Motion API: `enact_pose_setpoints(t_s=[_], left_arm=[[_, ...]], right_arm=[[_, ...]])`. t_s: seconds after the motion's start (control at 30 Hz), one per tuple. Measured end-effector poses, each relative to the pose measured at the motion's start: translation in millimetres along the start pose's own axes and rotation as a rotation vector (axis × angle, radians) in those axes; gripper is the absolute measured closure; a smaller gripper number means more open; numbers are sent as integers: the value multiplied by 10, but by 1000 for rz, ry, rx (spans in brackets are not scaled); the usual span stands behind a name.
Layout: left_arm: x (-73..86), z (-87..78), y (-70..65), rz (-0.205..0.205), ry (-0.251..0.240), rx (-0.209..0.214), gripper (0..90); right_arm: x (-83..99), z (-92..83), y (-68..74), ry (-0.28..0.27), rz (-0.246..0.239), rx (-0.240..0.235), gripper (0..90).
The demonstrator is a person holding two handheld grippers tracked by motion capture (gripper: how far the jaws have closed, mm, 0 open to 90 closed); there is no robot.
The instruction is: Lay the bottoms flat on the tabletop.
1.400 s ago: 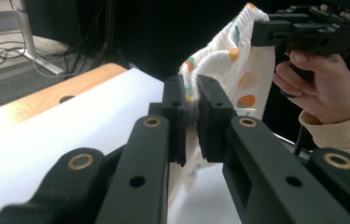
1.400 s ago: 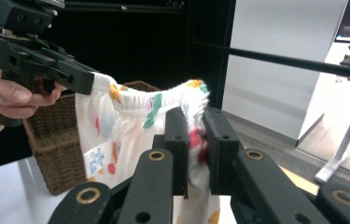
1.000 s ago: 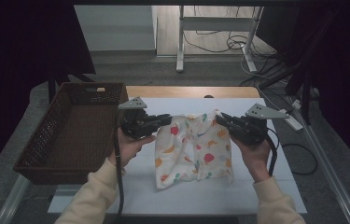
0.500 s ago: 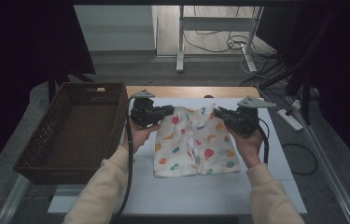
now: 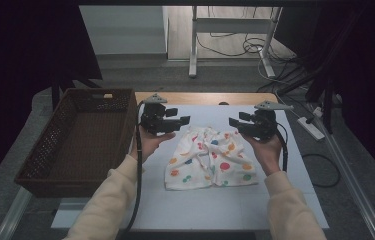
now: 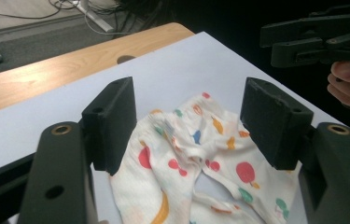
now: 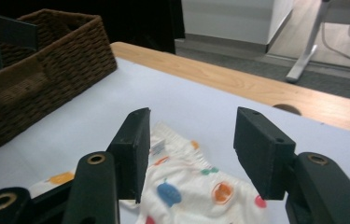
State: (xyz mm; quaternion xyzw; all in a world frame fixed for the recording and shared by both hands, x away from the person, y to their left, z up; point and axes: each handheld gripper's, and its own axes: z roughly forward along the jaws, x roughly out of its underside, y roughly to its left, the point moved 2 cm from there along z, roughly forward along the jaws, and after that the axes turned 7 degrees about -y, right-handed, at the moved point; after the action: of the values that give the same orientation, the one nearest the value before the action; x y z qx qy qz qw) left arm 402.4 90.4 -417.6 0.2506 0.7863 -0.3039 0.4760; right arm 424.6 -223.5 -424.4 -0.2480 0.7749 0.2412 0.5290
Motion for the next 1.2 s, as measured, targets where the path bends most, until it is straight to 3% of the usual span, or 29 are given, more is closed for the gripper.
enact_pose_setpoints(t_s=[0.37, 0.77, 1.07, 1.2], left_arm=[[341, -174, -73, -12, 46, 83, 352], [623, -317, -166, -19, 67, 119, 350], [724, -341, -208, -16, 85, 124, 349], [809, -335, -198, -15, 113, 98, 348]], right_arm=[[231, -122, 115, 55, -14, -59, 464], [531, -235, 180, 98, 2, -69, 464], [692, -268, 253, 140, -24, -75, 464], [805, -309, 283, 173, -34, -78, 464]])
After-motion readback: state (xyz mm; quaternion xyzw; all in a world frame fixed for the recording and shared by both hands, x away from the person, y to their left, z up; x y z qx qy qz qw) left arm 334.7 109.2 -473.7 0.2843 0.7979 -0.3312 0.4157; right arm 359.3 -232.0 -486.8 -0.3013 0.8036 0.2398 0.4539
